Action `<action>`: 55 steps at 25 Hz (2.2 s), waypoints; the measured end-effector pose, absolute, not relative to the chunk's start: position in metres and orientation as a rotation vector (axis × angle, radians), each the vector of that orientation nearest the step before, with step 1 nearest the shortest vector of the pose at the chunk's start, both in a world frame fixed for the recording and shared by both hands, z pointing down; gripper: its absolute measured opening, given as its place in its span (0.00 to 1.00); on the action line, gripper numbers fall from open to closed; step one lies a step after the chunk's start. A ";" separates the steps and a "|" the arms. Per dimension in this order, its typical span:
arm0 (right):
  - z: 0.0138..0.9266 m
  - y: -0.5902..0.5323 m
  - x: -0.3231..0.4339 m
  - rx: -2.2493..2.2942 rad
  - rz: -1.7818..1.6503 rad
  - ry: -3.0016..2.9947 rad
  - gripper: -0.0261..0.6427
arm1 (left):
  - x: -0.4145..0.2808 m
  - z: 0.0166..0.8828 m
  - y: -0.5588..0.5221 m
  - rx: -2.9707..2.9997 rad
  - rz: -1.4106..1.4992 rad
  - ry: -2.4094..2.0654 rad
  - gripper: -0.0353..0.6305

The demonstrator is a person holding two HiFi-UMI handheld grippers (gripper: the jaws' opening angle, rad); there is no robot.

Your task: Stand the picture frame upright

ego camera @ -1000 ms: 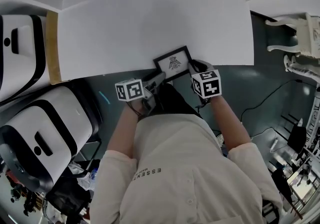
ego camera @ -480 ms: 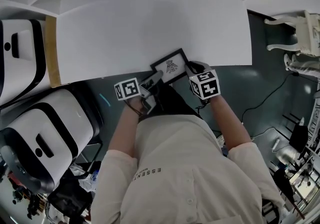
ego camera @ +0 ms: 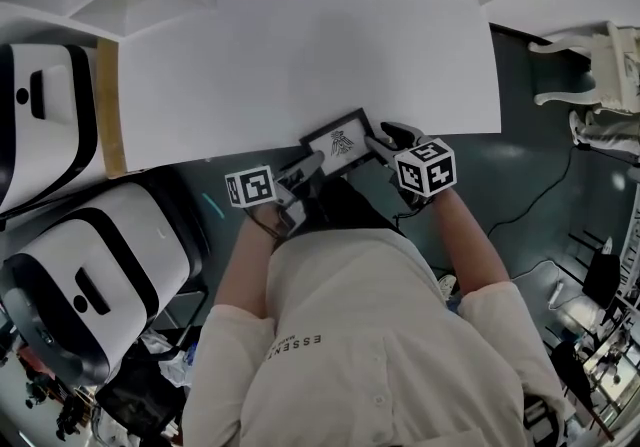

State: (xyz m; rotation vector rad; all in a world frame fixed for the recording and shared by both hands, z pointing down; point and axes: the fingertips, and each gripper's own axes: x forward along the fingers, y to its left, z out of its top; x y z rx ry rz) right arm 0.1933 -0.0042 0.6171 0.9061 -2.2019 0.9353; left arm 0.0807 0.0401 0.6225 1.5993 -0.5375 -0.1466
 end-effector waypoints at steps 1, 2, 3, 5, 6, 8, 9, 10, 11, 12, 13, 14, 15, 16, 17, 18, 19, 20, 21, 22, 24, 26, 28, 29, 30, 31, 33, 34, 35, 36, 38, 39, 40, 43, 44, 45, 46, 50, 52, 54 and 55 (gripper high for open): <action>0.614 -0.004 0.193 0.886 0.966 -2.229 0.33 | 0.081 0.620 0.041 1.608 -0.144 -0.531 0.16; 0.611 -0.003 0.194 0.864 0.997 -2.251 0.34 | 0.081 0.617 0.041 1.614 -0.145 -0.525 0.16; 0.609 -0.003 0.195 0.842 1.030 -2.269 0.34 | 0.080 0.614 0.041 1.618 -0.148 -0.521 0.16; 0.606 -0.003 0.197 0.796 1.117 -2.299 0.34 | 0.080 0.608 0.040 1.629 -0.155 -0.519 0.16; 0.604 -0.003 0.197 0.769 1.168 -2.314 0.34 | 0.080 0.604 0.038 1.638 -0.158 -0.517 0.16; 0.598 -0.002 0.195 0.694 1.262 -2.344 0.34 | 0.080 0.596 0.037 1.657 -0.162 -0.507 0.16; 0.595 -0.001 0.193 0.647 1.295 -2.359 0.34 | 0.081 0.591 0.037 1.665 -0.165 -0.497 0.16; 0.592 0.000 0.192 0.598 1.313 -2.373 0.34 | 0.082 0.586 0.037 1.671 -0.169 -0.483 0.16; 0.588 0.001 0.190 0.549 1.323 -2.387 0.34 | 0.083 0.581 0.038 1.679 -0.170 -0.468 0.16; 0.584 0.003 0.188 0.498 1.330 -2.403 0.34 | 0.084 0.576 0.039 1.696 -0.166 -0.452 0.16; 0.579 0.004 0.186 0.443 1.340 -2.419 0.34 | 0.084 0.571 0.040 1.719 -0.158 -0.439 0.16; 0.573 0.006 0.184 0.385 1.357 -2.434 0.34 | 0.085 0.567 0.040 1.739 -0.149 -0.430 0.16; 0.569 0.008 0.183 0.330 1.378 -2.445 0.33 | 0.085 0.565 0.041 1.750 -0.141 -0.426 0.16; 0.566 0.009 0.182 0.283 1.399 -2.450 0.33 | 0.086 0.565 0.041 1.752 -0.135 -0.428 0.16; 0.564 0.009 0.182 0.250 1.416 -2.450 0.33 | 0.085 0.564 0.042 1.755 -0.132 -0.431 0.16; 0.563 0.009 0.182 0.228 1.425 -2.448 0.31 | 0.084 0.564 0.041 1.762 -0.132 -0.433 0.16; 0.563 0.008 0.182 0.209 1.428 -2.446 0.24 | 0.083 0.563 0.041 1.770 -0.133 -0.435 0.16; 0.563 0.008 0.183 0.189 1.428 -2.446 0.19 | 0.082 0.562 0.041 1.770 -0.132 -0.439 0.16; 0.561 0.008 0.183 0.168 1.428 -2.449 0.19 | 0.081 0.562 0.042 1.760 -0.129 -0.447 0.16; 0.559 0.008 0.182 0.150 1.427 -2.454 0.19 | 0.080 0.561 0.043 1.748 -0.129 -0.456 0.16; 0.551 0.007 0.179 0.132 1.426 -2.472 0.19 | 0.077 0.556 0.043 1.741 -0.137 -0.470 0.16; 0.544 0.003 0.173 0.138 1.428 -2.489 0.18 | 0.071 0.550 0.038 1.755 -0.142 -0.494 0.16; 0.540 -0.007 0.162 0.158 1.419 -2.496 0.18 | 0.058 0.547 0.027 1.815 -0.120 -0.523 0.16; 0.538 -0.013 0.154 0.168 1.404 -2.500 0.17 | 0.048 0.549 0.019 1.849 -0.101 -0.538 0.16; 0.537 -0.019 0.147 0.179 1.383 -2.506 0.17 | 0.038 0.551 0.012 1.875 -0.081 -0.551 0.16; 0.535 -0.026 0.139 0.189 1.358 -2.515 0.17 | 0.029 0.552 0.004 1.892 -0.064 -0.563 0.16; 0.531 -0.040 0.125 0.215 1.312 -2.539 0.17 | 0.014 0.548 -0.012 1.914 -0.054 -0.578 0.16; 0.529 -0.047 0.117 0.234 1.297 -2.549 0.17 | 0.007 0.543 -0.021 1.924 -0.058 -0.583 0.16; 0.527 -0.055 0.109 0.255 1.287 -2.557 0.17 | 0.000 0.540 -0.030 1.933 -0.057 -0.593 0.16; 0.525 -0.062 0.101 0.276 1.283 -2.562 0.17 | -0.009 0.538 -0.038 1.943 -0.048 -0.603 0.16; 0.521 -0.075 0.084 0.309 1.283 -2.569 0.17 | -0.025 0.532 -0.052 1.963 -0.033 -0.601 0.16; 0.520 -0.080 0.075 0.321 1.281 -2.570 0.17 | -0.032 0.528 -0.058 1.973 -0.025 -0.591 0.16; 0.519 -0.085 0.067 0.332 1.275 -2.570 0.17 | -0.040 0.527 -0.063 1.986 -0.012 -0.583 0.16; 0.516 -0.098 0.044 0.365 1.250 -2.571 0.17 | -0.063 0.522 -0.079 2.019 0.021 -0.558 0.16; 0.515 -0.103 0.037 0.381 1.244 -2.572 0.17 | -0.070 0.521 -0.085 2.026 0.027 -0.553 0.16; 0.514 -0.108 0.029 0.399 1.238 -2.573 0.17 | -0.077 0.521 -0.091 2.033 0.031 -0.549 0.16; 0.513 -0.114 0.023 0.417 1.232 -2.573 0.17 | -0.084 0.520 -0.098 2.039 0.035 -0.547 0.16; 0.511 -0.136 -0.002 0.483 1.191 -2.569 0.17 | -0.109 0.519 -0.123 2.068 0.059 -0.542 0.16; 0.511 -0.146 -0.012 0.512 1.169 -2.563 0.17 | -0.119 0.519 -0.134 2.085 0.082 -0.546 0.16; 0.512 -0.155 -0.023 0.547 1.139 -2.558 0.17 | -0.129 0.519 -0.145 2.106 0.106 -0.557 0.16; 0.513 -0.160 -0.028 0.571 1.112 -2.556 0.17 | -0.133 0.519 -0.150 2.124 0.120 -0.568 0.16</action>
